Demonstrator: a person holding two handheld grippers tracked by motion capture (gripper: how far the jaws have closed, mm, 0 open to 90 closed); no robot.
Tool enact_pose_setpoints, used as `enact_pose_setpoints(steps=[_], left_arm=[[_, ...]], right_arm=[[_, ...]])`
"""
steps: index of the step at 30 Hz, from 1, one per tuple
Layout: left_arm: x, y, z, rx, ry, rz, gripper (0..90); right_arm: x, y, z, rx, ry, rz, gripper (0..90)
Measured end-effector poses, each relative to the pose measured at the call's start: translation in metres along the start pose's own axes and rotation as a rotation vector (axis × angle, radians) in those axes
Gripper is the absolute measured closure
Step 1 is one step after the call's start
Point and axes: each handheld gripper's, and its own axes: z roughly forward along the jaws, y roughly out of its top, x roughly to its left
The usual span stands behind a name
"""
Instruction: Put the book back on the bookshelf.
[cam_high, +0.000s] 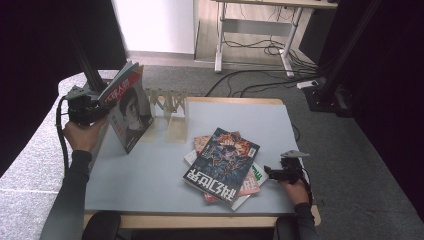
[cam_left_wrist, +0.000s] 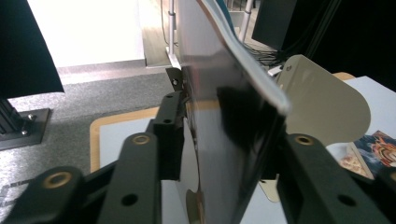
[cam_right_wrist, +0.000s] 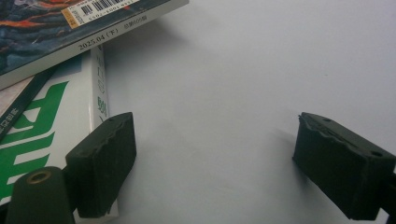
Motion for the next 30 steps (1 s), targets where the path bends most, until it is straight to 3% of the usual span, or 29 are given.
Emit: enact_pose_setpoints(steps=[12, 23, 30], left_arm=[[0.006, -0.018, -0.003, 0.012, -0.037, -0.044, 55.1], [-0.001, -0.029, -0.001, 0.031, -0.08, -0.019, 29.2], [-0.008, -0.034, -0.001, 0.05, -0.07, 0.01, 13.7]], right_arm=[[0.0, 0.0, 0.0, 0.0, 0.0, 0.0, 12.4], [0.0, 0.0, 0.0, 0.0, 0.0, 0.0, 12.4], [0.0, 0.0, 0.0, 0.0, 0.0, 0.0, 12.3]])
